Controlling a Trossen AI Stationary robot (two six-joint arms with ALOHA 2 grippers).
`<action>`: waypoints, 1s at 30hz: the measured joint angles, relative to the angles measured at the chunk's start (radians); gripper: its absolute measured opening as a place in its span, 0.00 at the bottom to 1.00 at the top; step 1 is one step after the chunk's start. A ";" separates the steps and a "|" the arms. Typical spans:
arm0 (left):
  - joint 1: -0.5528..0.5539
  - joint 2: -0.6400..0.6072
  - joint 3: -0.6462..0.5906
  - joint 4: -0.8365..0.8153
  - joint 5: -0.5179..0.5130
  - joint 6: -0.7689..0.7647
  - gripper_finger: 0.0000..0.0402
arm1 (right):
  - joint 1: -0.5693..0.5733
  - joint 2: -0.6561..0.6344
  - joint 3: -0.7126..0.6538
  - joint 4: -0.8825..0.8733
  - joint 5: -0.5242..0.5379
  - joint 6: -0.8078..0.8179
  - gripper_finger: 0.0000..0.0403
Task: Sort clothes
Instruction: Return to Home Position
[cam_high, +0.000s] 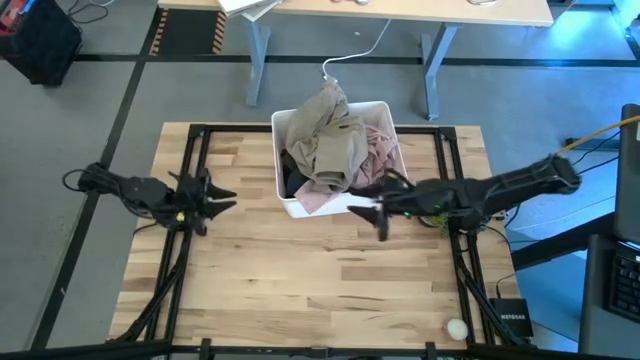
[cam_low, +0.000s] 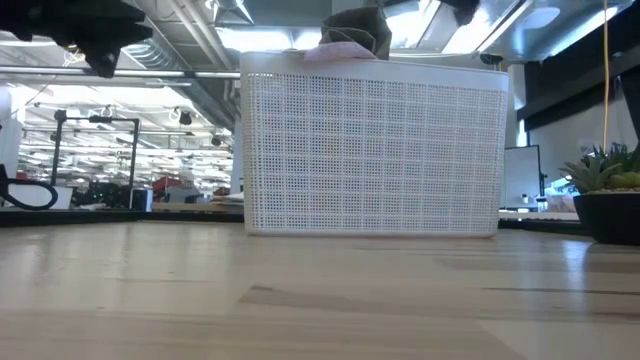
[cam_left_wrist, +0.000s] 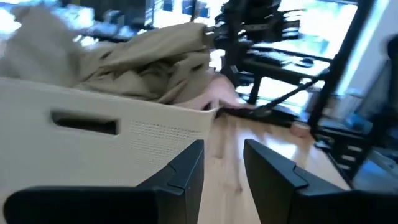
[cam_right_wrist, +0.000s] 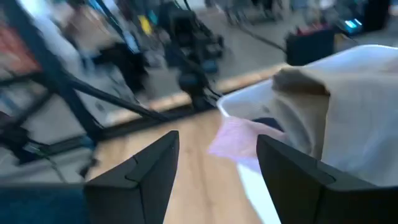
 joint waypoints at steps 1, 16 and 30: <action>0.000 -0.002 -0.017 0.035 0.028 0.032 0.26 | 0.012 -0.034 -0.057 0.055 0.000 0.000 0.57; 0.002 -0.009 -0.151 0.163 0.183 0.131 0.26 | 0.059 -0.178 -0.318 0.256 -0.269 -0.091 0.57; 0.002 -0.103 -0.171 0.149 0.167 0.158 0.26 | 0.051 -0.638 -0.675 0.341 -0.205 -0.111 0.57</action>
